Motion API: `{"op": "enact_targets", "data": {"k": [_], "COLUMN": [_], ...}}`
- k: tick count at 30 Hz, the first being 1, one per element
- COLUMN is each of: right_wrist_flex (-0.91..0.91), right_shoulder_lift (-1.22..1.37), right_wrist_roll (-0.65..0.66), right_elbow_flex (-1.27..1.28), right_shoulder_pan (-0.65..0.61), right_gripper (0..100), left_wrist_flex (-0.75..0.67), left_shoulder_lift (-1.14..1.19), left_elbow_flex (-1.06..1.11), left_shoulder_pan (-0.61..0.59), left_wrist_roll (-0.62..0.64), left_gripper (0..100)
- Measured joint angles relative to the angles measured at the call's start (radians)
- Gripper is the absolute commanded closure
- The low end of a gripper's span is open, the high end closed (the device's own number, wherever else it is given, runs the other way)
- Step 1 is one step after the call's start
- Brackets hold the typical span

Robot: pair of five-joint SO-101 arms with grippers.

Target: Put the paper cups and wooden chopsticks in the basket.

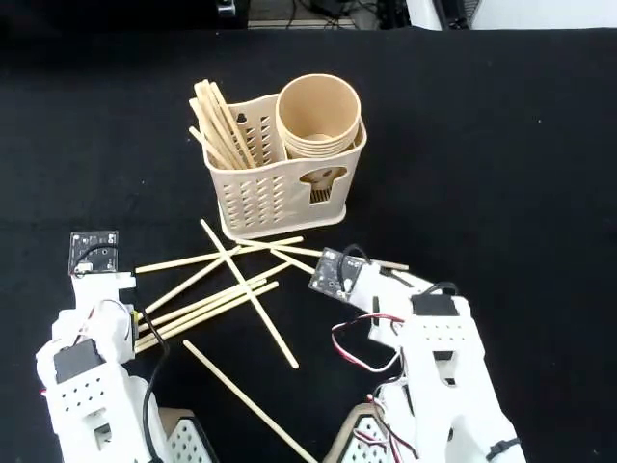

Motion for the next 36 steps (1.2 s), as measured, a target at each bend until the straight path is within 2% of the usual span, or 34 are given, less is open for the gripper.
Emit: {"op": "enact_targets", "data": {"k": [4, 10, 20, 36], "right_wrist_flex": [0.000, 0.000, 0.043, 0.620], "right_shoulder_lift": [0.000, 0.000, -0.012, -0.009], "right_wrist_roll": [0.005, 0.074, 0.098, 0.110], "right_elbow_flex": [0.000, 0.017, 0.008, -0.471], "right_shoulder_pan": [0.000, 0.000, 0.017, 0.025], "right_gripper": [80.4, 98.5, 98.7, 98.7], "left_wrist_flex": [0.000, 0.000, 0.000, 0.000], "left_shoulder_lift": [0.000, 0.000, 0.000, 0.000], "left_elbow_flex": [0.000, 0.000, 0.000, 0.000], "left_shoulder_pan": [0.000, 0.000, 0.000, 0.000], "left_wrist_roll": [0.000, 0.000, 0.000, 0.000], "left_gripper": [88, 88, 88, 88]}}
